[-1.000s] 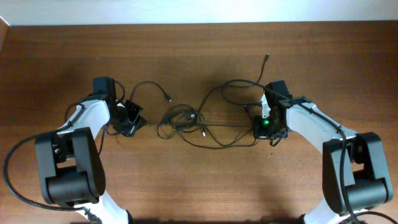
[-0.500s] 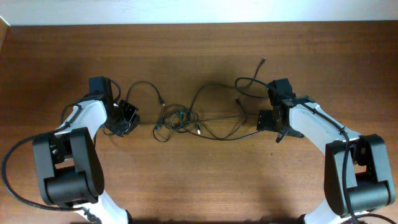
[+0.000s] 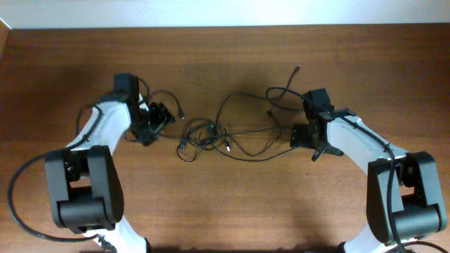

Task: Untangle cables

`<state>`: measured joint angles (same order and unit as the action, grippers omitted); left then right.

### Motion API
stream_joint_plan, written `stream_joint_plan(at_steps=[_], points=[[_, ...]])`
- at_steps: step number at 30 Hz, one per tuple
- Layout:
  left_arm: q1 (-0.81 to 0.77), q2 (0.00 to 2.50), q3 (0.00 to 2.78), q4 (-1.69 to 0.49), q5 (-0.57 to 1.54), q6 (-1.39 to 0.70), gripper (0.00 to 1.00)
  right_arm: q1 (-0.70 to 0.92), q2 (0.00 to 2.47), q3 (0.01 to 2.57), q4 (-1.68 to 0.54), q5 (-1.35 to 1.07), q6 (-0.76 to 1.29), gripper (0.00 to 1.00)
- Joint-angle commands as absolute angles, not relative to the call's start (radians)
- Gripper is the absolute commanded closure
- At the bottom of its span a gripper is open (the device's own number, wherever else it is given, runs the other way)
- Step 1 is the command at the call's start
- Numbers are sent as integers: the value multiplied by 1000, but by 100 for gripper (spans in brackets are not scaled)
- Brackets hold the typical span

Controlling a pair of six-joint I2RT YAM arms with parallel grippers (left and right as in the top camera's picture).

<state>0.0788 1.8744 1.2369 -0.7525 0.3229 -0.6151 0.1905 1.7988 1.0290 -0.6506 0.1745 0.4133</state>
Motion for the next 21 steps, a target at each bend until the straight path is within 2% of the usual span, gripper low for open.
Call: stream_joint_plan(at_steps=[1,5,6,8,10,11,12,15,17,19,21], points=[[30,1868,1345,-831,220,-525,3,189,1841,993,-660,184,409,1],[-78,1868,1343,-818,175,-525,1,189,1841,993,-660,185,409,1],[-101,1868,1343,-807,147,-525,4,189,1841,993,-660,184,409,1],[-164,1869,1343,-784,107,-526,21,189,1841,993,-660,184,409,1],[-206,1870,1343,-770,107,-533,28,189,1841,993,-660,184,409,1],[-235,1870,1343,-756,107,-533,42,189,1841,993,-660,184,409,2],[-250,1870,1343,-747,103,-533,76,189,1841,993,-660,184,409,1],[-283,1871,1342,-739,60,-532,100,189,1841,993,-660,184,409,1],[-303,1871,1342,-738,22,-532,98,189,1841,993,-660,184,409,1],[-305,1871,1342,-744,22,-492,72,189,1841,993,-660,184,409,1],[-305,1871,1342,-741,22,-382,71,189,1841,993,-660,184,409,1]])
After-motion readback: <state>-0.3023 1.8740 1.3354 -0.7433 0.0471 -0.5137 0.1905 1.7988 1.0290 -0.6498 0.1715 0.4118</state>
